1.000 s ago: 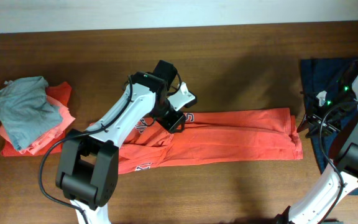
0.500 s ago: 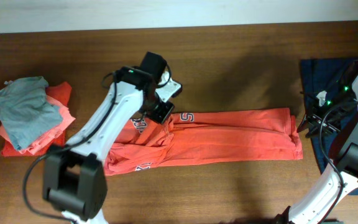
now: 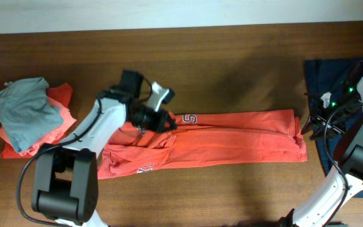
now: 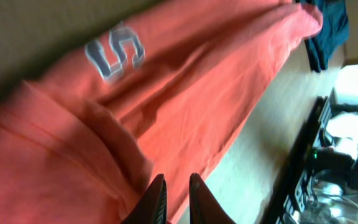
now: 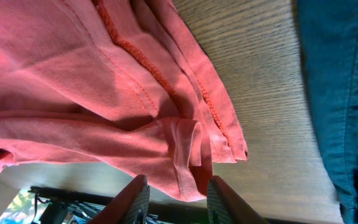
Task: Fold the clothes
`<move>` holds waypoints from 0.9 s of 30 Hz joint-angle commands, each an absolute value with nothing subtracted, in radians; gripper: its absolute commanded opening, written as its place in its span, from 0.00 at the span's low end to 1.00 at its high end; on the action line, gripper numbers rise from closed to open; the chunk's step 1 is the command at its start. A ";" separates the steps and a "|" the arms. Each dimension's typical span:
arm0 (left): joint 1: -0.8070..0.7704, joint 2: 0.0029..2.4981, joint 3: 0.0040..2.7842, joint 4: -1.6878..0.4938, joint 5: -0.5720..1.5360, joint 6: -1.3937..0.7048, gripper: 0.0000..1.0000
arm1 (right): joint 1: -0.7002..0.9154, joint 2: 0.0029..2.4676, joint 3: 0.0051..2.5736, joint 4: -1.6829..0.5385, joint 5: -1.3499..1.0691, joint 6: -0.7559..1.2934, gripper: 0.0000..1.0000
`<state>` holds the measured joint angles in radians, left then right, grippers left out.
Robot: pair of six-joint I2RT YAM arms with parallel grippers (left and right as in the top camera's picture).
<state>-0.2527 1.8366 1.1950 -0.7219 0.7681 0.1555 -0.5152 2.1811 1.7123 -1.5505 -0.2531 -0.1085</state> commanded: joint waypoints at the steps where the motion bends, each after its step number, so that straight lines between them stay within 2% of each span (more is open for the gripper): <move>1: -0.244 1.825 1.049 -0.609 0.836 0.099 0.14 | -0.510 2.149 1.728 -1.559 -0.259 -0.112 0.36; 4: -0.243 1.825 0.943 -0.477 0.876 0.019 0.15 | -0.510 2.149 1.728 -1.559 -0.259 -0.112 0.36; 6: -0.243 1.825 0.880 -0.391 0.871 -0.040 0.23 | -0.510 2.149 1.728 -1.559 -0.259 -0.112 0.36; 9: -0.243 1.825 0.863 -0.353 0.864 -0.064 0.40 | -0.510 2.149 1.728 -1.560 -0.259 -0.112 0.36; 13: -0.244 1.822 0.881 -0.345 0.876 -0.063 0.43 | -0.510 2.149 1.728 -1.564 -0.265 -0.112 0.36; 17: -0.233 1.751 0.986 -0.429 0.872 0.005 0.43 | -0.510 2.149 1.728 -1.564 -0.339 -0.181 0.36; 20: -0.233 1.637 1.122 -0.555 0.814 0.047 0.51 | -0.510 2.149 1.728 -1.564 -0.348 -0.203 0.36; 22: -0.232 1.573 1.198 -0.634 0.729 0.082 0.56 | -0.511 2.149 1.726 -1.567 -0.348 -0.207 0.36; 24: -0.225 1.528 1.247 -0.699 0.587 0.084 0.66 | -0.511 2.149 1.713 -1.567 -0.348 -0.211 0.36; 27: -0.194 1.488 1.264 -0.761 0.481 0.084 0.67 | -0.510 2.149 1.665 -1.542 -0.348 -0.214 0.37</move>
